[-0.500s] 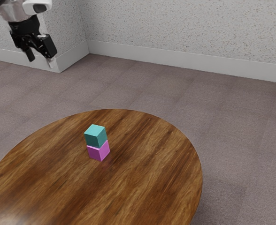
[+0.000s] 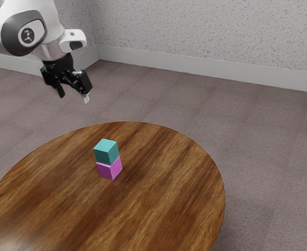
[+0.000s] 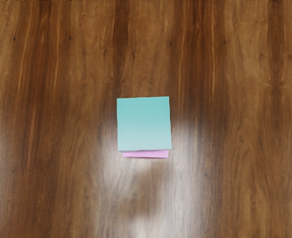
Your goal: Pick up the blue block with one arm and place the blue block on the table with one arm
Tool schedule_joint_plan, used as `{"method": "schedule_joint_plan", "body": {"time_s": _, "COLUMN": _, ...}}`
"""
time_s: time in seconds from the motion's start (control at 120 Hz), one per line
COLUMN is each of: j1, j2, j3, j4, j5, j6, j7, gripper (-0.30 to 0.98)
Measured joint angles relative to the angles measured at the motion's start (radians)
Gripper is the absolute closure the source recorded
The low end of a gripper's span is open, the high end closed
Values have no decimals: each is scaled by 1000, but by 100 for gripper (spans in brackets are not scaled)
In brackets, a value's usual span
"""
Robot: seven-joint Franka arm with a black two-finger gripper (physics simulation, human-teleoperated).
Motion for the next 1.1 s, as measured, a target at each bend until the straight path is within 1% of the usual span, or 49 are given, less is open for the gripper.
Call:
{"method": "schedule_joint_plan", "body": {"time_s": 0.125, "j1": -2, "j2": 122, "j3": 0, "j4": -3, "j5": -6, "j6": 104, "j7": -44, "gripper": 0}}
{"method": "schedule_joint_plan", "body": {"time_s": 0.183, "j1": -4, "j2": 173, "j3": 1, "j4": 1, "j5": -36, "j6": 143, "j7": -65, "gripper": 0}}
{"method": "schedule_joint_plan", "body": {"time_s": 0.25, "j1": -6, "j2": 204, "j3": -1, "j4": 3, "j5": -60, "j6": 175, "j7": -90, "gripper": 0}}
{"method": "schedule_joint_plan", "body": {"time_s": 0.317, "j1": 66, "j2": 239, "j3": -75, "j4": 5, "j5": -74, "j6": 200, "j7": -109, "gripper": 0}}
{"method": "schedule_joint_plan", "body": {"time_s": 0.35, "j1": 93, "j2": 256, "j3": -98, "j4": 5, "j5": -79, "j6": 212, "j7": -118, "gripper": 0}}
{"method": "schedule_joint_plan", "body": {"time_s": 0.508, "j1": 186, "j2": 324, "j3": -120, "j4": 6, "j5": -96, "j6": 264, "j7": -136, "gripper": 0}}
{"method": "schedule_joint_plan", "body": {"time_s": 0.583, "j1": 205, "j2": 337, "j3": -122, "j4": 3, "j5": -97, "j6": 288, "j7": -133, "gripper": 0}}
{"method": "schedule_joint_plan", "body": {"time_s": 0.85, "j1": 206, "j2": 365, "j3": -139, "j4": -12, "j5": -96, "j6": 368, "j7": -79, "gripper": 0}}
{"method": "schedule_joint_plan", "body": {"time_s": 1.1, "j1": 208, "j2": 369, "j3": -141, "j4": -93, "j5": -103, "j6": 445, "j7": -15, "gripper": 0}}
